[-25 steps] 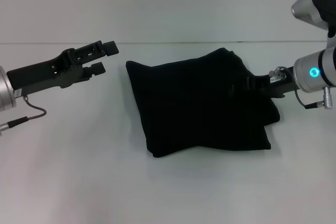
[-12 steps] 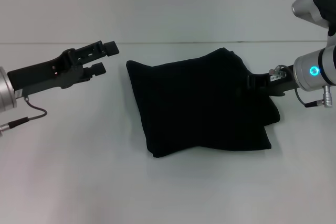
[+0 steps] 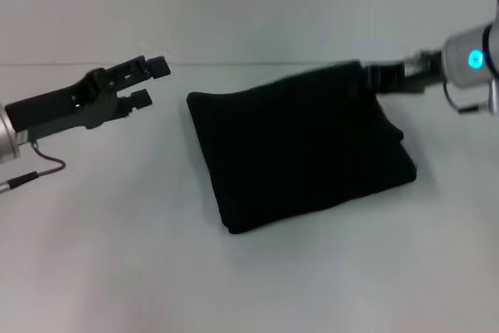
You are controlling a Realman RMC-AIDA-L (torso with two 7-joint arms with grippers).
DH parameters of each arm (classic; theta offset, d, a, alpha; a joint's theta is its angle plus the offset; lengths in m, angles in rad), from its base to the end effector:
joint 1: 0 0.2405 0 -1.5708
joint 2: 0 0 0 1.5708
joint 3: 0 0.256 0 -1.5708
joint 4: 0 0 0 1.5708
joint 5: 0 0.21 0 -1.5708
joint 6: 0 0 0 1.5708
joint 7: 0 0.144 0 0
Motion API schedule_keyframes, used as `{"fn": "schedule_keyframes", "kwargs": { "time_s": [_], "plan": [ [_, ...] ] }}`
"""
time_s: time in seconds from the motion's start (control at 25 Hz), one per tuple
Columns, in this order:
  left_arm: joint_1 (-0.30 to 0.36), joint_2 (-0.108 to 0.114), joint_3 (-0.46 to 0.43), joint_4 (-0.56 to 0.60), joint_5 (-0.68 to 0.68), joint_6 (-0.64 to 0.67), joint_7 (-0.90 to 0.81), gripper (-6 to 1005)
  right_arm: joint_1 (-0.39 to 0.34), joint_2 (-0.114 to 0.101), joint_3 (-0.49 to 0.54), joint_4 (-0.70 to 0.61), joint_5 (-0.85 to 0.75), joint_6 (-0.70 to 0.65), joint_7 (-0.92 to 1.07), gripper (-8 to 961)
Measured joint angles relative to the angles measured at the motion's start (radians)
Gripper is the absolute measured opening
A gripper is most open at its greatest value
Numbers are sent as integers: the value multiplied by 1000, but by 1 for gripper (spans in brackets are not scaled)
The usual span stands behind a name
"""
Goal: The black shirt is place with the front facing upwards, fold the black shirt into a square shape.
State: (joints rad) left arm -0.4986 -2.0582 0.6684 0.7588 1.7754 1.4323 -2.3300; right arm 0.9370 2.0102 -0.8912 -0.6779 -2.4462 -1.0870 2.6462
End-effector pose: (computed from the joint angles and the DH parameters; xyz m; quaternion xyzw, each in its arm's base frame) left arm -0.2592 0.3627 0.0518 -0.7045 -0.5854 -0.3880 0.1019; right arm 0.1827 0.4633 0.0117 -0.8037 0.5377 0.0781 0.2428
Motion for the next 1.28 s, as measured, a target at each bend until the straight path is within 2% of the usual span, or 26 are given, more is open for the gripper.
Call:
{"fn": "schedule_keyframes", "kwargs": {
  "time_s": [0.2,0.44,0.68,1.12,1.28],
  "plan": [
    [1,-1,-30,0,-4,6,0,961,48,6,-2,-112,-39,-35,31,61],
    [5,-2,-36,1,-13,8,0,961,84,20,-5,-125,-206,-40,96,61],
    [3,-2,-36,1,-15,2,1,961,74,15,-8,-118,-231,-40,114,61],
    [1,0,-36,-22,-15,-22,10,960,78,13,-50,97,-268,171,106,77],
    [2,2,-37,-27,-15,-26,11,960,78,5,-57,170,-357,257,132,87]
  ]
}}
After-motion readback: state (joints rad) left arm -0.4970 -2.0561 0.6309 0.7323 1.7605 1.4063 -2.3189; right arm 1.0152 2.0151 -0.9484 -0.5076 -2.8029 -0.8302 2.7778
